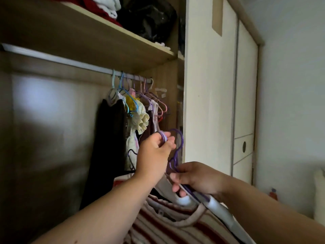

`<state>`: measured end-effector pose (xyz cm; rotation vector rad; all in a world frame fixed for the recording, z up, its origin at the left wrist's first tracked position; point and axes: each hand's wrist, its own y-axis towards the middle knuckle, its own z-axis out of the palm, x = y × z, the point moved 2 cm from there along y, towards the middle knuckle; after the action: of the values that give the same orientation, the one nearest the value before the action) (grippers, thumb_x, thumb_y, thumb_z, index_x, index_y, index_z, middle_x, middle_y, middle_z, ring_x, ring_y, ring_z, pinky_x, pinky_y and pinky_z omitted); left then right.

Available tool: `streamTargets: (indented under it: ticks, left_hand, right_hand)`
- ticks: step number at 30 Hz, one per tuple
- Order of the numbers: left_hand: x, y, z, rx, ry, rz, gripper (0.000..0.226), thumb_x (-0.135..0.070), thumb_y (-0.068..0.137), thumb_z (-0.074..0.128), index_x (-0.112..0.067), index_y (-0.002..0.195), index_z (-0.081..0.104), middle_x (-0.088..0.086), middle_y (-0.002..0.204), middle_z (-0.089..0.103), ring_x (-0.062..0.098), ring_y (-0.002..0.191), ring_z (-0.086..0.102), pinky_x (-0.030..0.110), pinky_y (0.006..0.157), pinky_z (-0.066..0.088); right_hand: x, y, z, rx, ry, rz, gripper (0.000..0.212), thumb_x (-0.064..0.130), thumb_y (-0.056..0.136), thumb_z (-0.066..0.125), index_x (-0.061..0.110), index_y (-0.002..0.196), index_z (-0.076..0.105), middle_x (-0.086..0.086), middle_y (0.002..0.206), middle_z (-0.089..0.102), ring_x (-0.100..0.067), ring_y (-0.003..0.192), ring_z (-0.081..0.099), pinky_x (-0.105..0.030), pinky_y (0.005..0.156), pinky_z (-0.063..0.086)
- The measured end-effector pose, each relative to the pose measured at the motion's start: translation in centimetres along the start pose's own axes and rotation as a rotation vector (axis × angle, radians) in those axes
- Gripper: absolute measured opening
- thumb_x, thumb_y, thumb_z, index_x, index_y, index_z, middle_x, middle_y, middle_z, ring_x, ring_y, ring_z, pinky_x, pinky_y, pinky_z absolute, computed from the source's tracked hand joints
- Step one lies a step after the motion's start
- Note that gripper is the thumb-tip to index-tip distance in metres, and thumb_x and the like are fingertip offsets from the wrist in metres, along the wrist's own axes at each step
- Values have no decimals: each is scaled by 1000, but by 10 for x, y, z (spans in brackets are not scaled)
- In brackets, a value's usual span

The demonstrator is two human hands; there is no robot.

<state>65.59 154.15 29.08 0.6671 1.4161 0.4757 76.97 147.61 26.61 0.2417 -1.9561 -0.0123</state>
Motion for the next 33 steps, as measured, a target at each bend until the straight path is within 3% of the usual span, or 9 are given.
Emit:
streamTargets:
  ticks: [5, 11, 13, 15, 17, 20, 25, 29, 33]
  left_hand:
    - [-29, 6, -30, -40, 398, 157, 15, -24, 89, 61, -14, 78, 64, 9, 77, 71, 29, 79, 67, 43, 77, 52]
    - [-59, 16, -54, -125, 707, 220, 29, -32, 89, 58, -13, 66, 61, -5, 55, 62, 4, 53, 55, 11, 46, 35]
    - [-64, 26, -62, -110, 633, 154, 32, -30, 90, 57, -11, 65, 63, -3, 56, 65, 6, 52, 59, 14, 54, 46]
    - [-71, 39, -69, -100, 493, 93, 30, -27, 91, 57, -3, 76, 67, 14, 76, 71, 30, 74, 68, 40, 74, 56]
    - [-77, 53, -75, -140, 325, 54, 24, -21, 92, 56, -13, 74, 70, 11, 81, 74, 33, 82, 69, 48, 83, 55]
    - [-81, 72, -76, -171, 69, -4, 23, -17, 92, 57, -19, 73, 69, -2, 73, 73, 19, 74, 69, 34, 75, 58]
    - [-85, 117, -85, -279, 114, 106, 26, -20, 87, 64, -16, 61, 62, -7, 45, 56, 8, 46, 50, 26, 57, 45]
    - [-73, 158, -92, -204, -152, 96, 21, -24, 89, 63, -16, 70, 60, -4, 58, 67, 10, 58, 64, 21, 54, 51]
    - [-48, 205, -100, -200, 29, 134, 11, -13, 82, 70, -12, 87, 60, 2, 71, 65, 10, 60, 61, 22, 59, 52]
  right_hand:
    - [27, 12, -1, 54, 60, -58, 22, 14, 94, 55, 7, 74, 61, -6, 64, 67, -13, 45, 54, -20, 52, 48]
    - [59, 23, 0, 103, -4, -107, 17, 12, 93, 55, 7, 79, 61, -2, 61, 67, -8, 42, 55, -17, 47, 46]
    - [71, 28, 2, 106, 41, -117, 15, 8, 93, 55, 4, 79, 60, -4, 58, 66, -8, 40, 55, -16, 44, 46]
    - [84, 36, 5, 123, 100, -134, 15, 5, 92, 54, 2, 79, 59, -7, 57, 65, -10, 38, 52, -17, 42, 45]
    - [99, 48, 8, 143, 124, -163, 13, 3, 92, 54, 0, 81, 60, -8, 56, 64, -12, 37, 51, -18, 42, 45]
    - [119, 70, 13, 138, 48, -211, 11, 7, 92, 56, 2, 85, 62, -5, 57, 65, -11, 41, 55, -20, 48, 49]
    - [145, 118, 19, 121, 45, -246, 14, 11, 92, 58, 4, 81, 64, -6, 61, 66, -10, 42, 56, -21, 49, 49]
    - [156, 167, 17, 73, 56, -268, 15, 11, 92, 57, 3, 81, 62, -4, 56, 65, -9, 38, 54, -19, 42, 46]
    - [164, 226, 15, 9, -26, -284, 23, 11, 95, 51, 7, 76, 63, 0, 51, 64, -9, 36, 52, -18, 40, 42]
